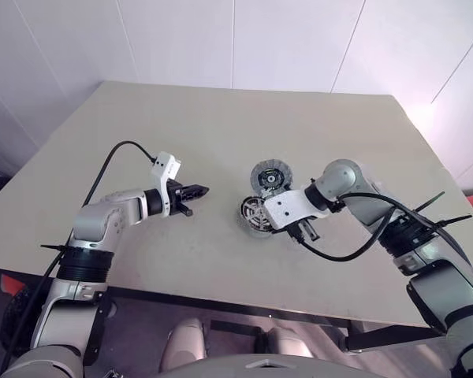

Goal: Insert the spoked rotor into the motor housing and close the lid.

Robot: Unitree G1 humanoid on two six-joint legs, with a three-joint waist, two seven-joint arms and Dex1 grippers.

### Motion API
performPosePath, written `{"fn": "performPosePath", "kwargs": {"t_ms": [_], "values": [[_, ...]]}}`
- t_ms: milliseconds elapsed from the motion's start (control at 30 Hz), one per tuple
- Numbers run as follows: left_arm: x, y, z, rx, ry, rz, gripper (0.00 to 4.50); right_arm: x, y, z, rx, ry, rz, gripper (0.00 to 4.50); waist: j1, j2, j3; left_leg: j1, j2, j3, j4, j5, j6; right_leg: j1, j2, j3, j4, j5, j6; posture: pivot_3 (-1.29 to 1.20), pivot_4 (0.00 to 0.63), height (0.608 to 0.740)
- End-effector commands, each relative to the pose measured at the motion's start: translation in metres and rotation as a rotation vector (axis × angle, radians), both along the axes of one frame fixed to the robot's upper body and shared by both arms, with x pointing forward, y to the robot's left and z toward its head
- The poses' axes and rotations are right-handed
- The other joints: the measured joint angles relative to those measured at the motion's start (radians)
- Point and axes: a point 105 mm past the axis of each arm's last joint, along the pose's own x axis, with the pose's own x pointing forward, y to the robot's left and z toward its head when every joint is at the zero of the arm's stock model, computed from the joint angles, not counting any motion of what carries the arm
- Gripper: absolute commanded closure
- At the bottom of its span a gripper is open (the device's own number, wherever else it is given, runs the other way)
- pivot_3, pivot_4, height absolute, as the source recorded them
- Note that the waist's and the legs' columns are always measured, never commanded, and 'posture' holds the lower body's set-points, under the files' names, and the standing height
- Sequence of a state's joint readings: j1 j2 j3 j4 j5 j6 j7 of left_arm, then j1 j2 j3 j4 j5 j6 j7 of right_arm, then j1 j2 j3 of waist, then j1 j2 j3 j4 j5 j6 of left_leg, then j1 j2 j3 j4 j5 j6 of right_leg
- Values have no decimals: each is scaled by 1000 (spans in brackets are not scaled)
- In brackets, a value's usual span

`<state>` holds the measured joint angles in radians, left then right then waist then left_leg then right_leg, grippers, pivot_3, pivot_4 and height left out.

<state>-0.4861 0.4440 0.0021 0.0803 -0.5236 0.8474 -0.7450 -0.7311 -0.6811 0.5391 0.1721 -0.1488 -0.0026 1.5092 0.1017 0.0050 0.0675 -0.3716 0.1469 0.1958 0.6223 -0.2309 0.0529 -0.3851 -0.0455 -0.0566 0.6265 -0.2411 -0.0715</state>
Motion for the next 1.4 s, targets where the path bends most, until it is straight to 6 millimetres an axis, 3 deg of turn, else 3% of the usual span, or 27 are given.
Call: {"fn": "performPosePath", "kwargs": {"t_ms": [33,333,533,933,1067,1233,1400], "values": [[3,3,13,-13,-51,14,4500,-1,16,22,76,7,-54,4497,-1,0,0,0,0,0,0,0,0,0,0,0,0,0,0,0,0,740],[4,10,15,-5,-57,33,4500,18,58,40,209,141,-348,4497,-4,0,0,-1,1,0,0,3,-4,-3,1,0,4,-1,-1,0,0,740],[3,14,16,1,-62,48,4500,32,71,41,251,185,-470,4497,2,0,0,-1,0,-1,0,4,-9,-4,0,0,7,-2,-2,0,0,740],[7,20,21,12,-77,60,4500,37,68,35,248,130,-465,500,-2,0,0,2,0,-1,0,5,-14,-3,0,0,11,-2,-3,0,0,740],[8,21,22,14,-80,63,4500,42,67,46,293,111,-463,500,-2,0,0,3,0,-1,0,5,-15,-3,0,0,12,-2,-3,0,0,740],[8,28,20,21,-75,77,4500,42,66,72,472,-23,-253,500,-2,-1,0,2,0,-1,0,5,-15,-4,0,0,12,-2,-3,0,0,740],[8,34,13,52,-60,108,4500,47,59,70,444,-56,-206,500,-4,-1,0,3,0,-1,0,5,-14,-3,0,0,12,-2,-3,0,0,740]]}}
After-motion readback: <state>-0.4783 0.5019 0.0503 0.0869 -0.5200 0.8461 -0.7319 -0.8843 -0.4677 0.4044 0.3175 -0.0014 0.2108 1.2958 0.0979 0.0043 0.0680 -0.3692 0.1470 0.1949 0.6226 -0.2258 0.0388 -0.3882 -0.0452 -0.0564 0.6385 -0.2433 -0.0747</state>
